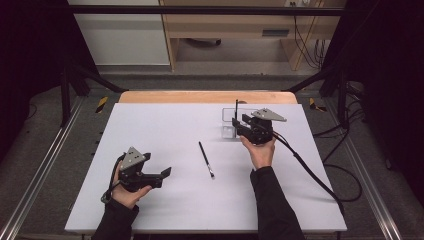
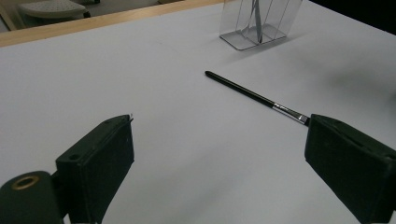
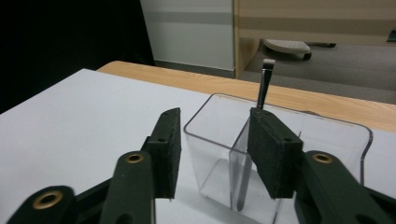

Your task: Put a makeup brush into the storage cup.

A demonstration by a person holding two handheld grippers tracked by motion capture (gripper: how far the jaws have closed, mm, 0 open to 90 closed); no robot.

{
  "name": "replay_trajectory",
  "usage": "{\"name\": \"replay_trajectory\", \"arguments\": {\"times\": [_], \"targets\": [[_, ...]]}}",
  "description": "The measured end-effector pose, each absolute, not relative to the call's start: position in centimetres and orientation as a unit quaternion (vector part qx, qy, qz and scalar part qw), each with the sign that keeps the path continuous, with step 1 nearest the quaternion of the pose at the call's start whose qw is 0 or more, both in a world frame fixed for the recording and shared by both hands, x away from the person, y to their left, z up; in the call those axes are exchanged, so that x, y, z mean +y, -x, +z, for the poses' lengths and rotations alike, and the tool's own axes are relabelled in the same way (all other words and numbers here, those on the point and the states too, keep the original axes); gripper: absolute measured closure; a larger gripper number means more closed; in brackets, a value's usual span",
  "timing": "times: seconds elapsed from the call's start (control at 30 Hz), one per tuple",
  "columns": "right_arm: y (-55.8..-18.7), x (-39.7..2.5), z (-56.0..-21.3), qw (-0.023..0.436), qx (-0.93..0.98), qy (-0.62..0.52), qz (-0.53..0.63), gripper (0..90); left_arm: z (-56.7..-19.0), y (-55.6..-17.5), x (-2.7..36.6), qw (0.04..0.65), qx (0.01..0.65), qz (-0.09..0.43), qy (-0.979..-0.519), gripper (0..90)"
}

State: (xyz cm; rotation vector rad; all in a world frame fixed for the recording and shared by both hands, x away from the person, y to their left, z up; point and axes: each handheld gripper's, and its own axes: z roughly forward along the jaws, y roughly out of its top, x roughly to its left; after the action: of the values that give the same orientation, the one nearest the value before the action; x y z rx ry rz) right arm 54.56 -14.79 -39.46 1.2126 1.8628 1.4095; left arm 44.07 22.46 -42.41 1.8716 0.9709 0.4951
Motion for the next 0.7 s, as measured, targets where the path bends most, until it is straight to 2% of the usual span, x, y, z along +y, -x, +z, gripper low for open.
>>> {"name": "replay_trajectory", "arguments": {"times": [0.7], "targets": [[-50.0,-16.6,-39.0,0.238,0.696,-0.422,0.530,23.6,-42.3,-44.0,22.6,0.474,0.399,0.202,-0.759,7.4]]}}
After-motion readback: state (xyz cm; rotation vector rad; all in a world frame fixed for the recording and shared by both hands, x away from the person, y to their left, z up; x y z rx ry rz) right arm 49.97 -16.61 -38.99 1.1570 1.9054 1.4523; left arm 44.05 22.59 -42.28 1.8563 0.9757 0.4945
